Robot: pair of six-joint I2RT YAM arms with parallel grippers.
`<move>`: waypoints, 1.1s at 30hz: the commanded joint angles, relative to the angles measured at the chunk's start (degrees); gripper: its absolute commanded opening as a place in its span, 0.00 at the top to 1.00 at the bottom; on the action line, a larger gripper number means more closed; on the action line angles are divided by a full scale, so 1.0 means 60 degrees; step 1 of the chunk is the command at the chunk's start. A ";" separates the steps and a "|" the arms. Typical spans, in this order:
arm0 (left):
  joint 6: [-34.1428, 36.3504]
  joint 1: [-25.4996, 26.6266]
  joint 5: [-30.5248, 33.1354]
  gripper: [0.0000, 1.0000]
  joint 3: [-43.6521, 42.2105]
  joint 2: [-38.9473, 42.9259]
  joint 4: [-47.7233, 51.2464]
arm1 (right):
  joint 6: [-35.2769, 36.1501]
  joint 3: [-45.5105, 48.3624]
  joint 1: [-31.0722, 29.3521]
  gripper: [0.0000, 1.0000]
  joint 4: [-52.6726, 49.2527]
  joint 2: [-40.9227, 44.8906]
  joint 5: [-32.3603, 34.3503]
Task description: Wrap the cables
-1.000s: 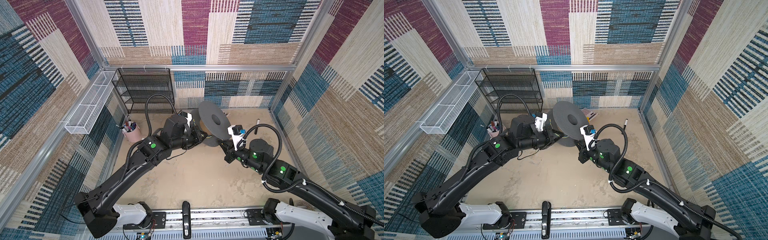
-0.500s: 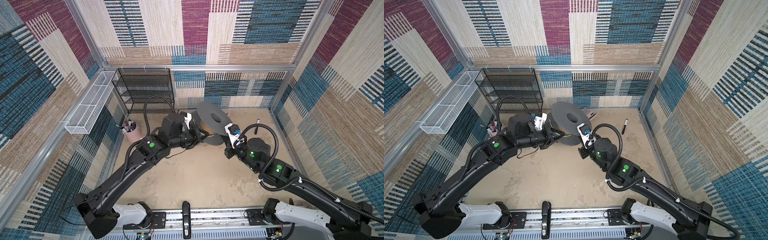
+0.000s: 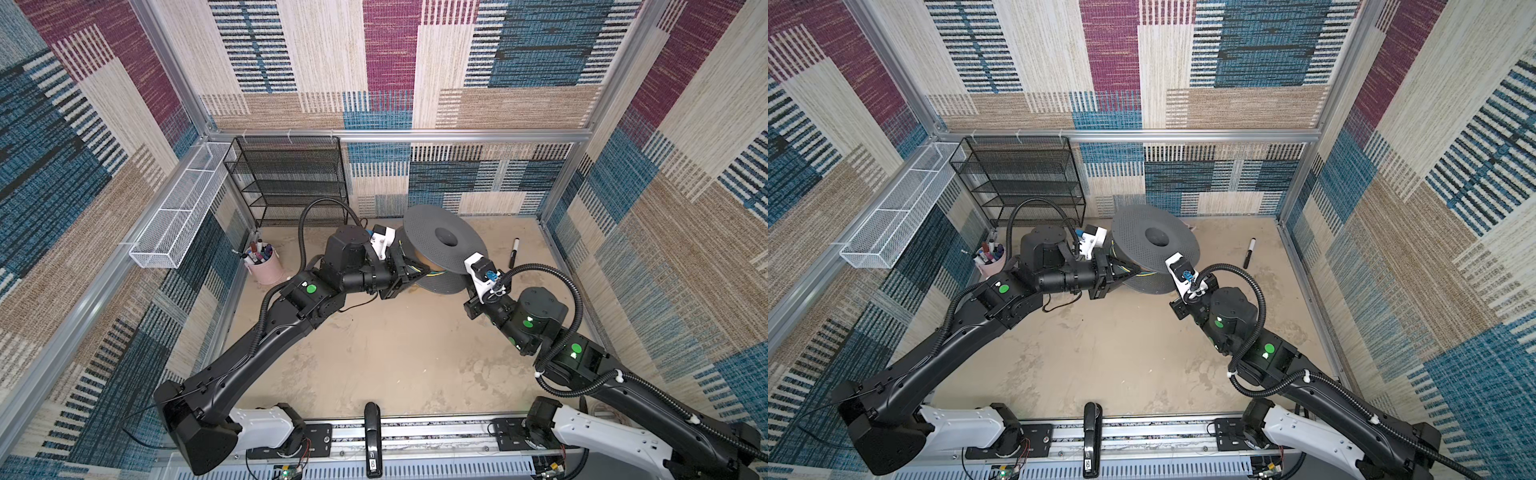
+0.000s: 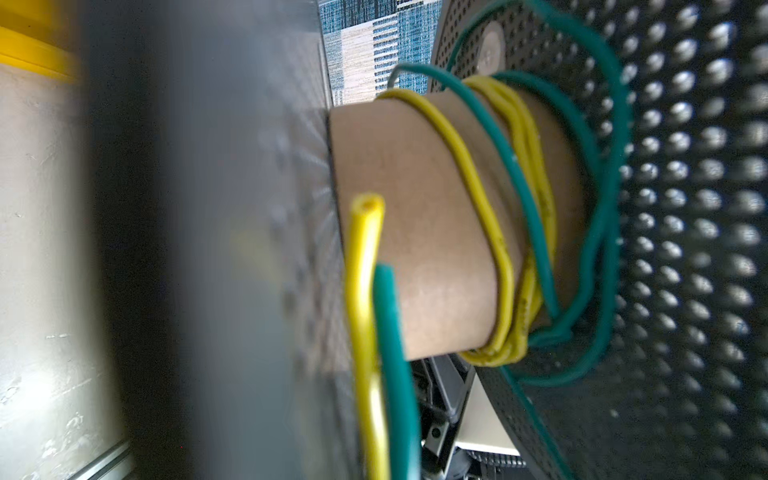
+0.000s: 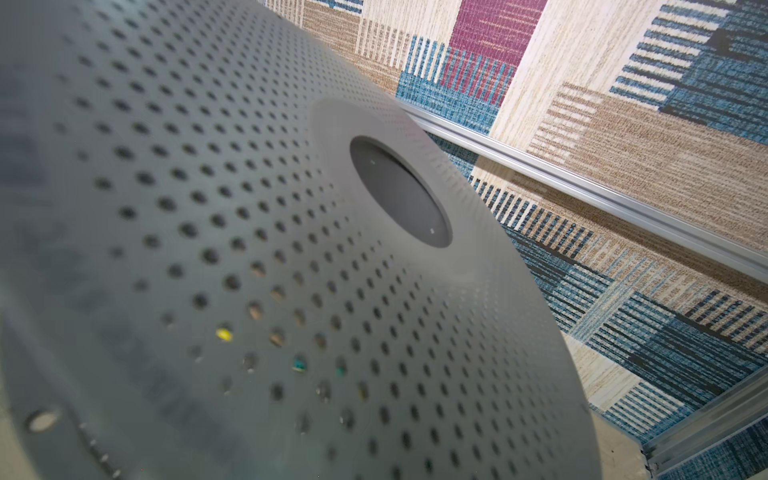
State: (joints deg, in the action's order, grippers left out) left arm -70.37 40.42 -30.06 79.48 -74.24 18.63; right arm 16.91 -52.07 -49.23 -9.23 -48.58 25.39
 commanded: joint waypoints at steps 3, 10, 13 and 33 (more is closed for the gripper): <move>0.0060 -0.0096 -0.0842 1.00 -0.0098 0.0149 -0.0963 | -0.0416 -0.0547 0.0071 0.51 -0.0884 -0.0020 0.0298; 0.0456 -0.0334 -0.0210 1.00 0.0049 0.0426 -0.0179 | -0.1719 -0.0824 0.0064 0.36 -0.2303 0.1086 -0.1982; 0.0430 -0.0380 -0.0199 1.00 -0.0005 0.0404 -0.0194 | -0.2163 -0.0991 0.0064 0.31 -0.2907 0.1471 -0.3323; 0.0594 -0.0821 -0.1154 1.00 -0.1691 -0.0078 -0.2884 | -0.5871 -0.2663 0.0081 0.40 -0.3811 0.0549 -0.4333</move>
State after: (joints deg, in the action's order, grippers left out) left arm -68.73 36.34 -27.86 70.61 -73.32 15.31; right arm -14.37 -65.82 -48.77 -26.98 -43.16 -6.28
